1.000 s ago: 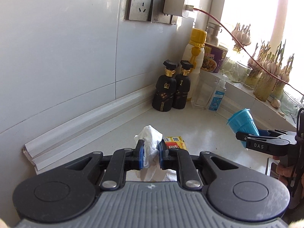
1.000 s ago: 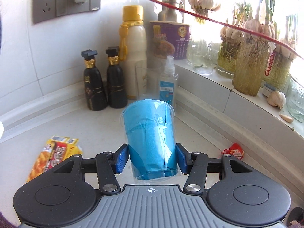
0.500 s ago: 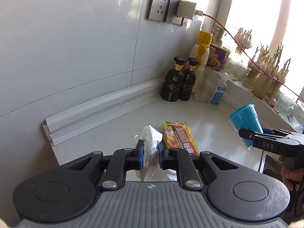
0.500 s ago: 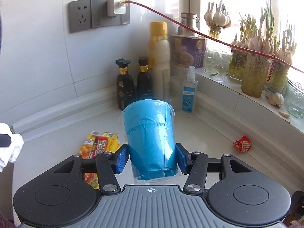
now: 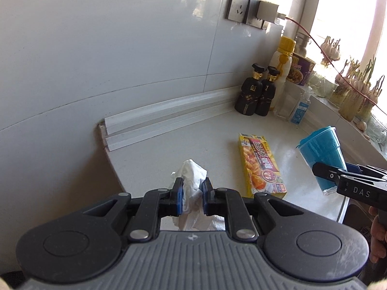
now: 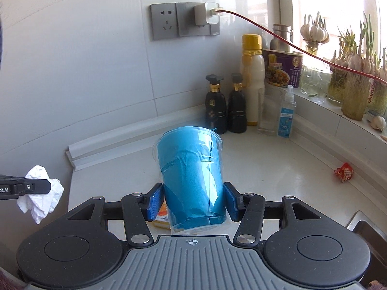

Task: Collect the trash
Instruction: 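Carry the tissue and blue cup off the counter down over the bin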

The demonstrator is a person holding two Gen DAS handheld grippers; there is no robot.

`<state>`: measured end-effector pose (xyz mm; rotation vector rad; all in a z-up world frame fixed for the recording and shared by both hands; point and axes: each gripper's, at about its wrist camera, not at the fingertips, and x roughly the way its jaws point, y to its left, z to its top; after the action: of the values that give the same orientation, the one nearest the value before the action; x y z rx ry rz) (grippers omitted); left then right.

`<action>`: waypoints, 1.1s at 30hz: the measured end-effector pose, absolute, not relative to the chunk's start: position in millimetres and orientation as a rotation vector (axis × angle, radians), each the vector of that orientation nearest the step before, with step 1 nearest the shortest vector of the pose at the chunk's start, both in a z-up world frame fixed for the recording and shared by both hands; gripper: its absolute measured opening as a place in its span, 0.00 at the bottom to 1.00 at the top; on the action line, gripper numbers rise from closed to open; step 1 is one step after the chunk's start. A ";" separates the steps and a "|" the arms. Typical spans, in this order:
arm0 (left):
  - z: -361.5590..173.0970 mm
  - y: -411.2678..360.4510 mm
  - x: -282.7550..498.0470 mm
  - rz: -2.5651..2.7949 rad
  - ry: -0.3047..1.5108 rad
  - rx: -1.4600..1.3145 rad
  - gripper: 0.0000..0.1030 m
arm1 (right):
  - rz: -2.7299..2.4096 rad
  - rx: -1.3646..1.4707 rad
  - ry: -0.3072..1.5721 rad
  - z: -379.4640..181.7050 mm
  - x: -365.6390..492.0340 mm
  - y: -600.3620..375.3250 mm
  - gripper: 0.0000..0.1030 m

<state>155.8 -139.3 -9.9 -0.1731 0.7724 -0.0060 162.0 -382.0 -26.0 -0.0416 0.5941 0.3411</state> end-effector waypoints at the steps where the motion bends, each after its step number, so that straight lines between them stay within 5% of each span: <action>1: -10.8 -136.6 153.3 0.005 0.772 -0.177 0.13 | 0.352 -0.044 0.594 -25.6 159.5 -378.4 0.50; 33: -94.7 -10.9 79.1 0.302 0.869 -0.287 0.14 | 0.821 -0.368 0.727 -50.2 100.4 -182.9 0.50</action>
<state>79.1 -10.9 -94.7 -0.2873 0.8687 0.3022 100.4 -182.9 -50.2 -0.3683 0.7266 0.8205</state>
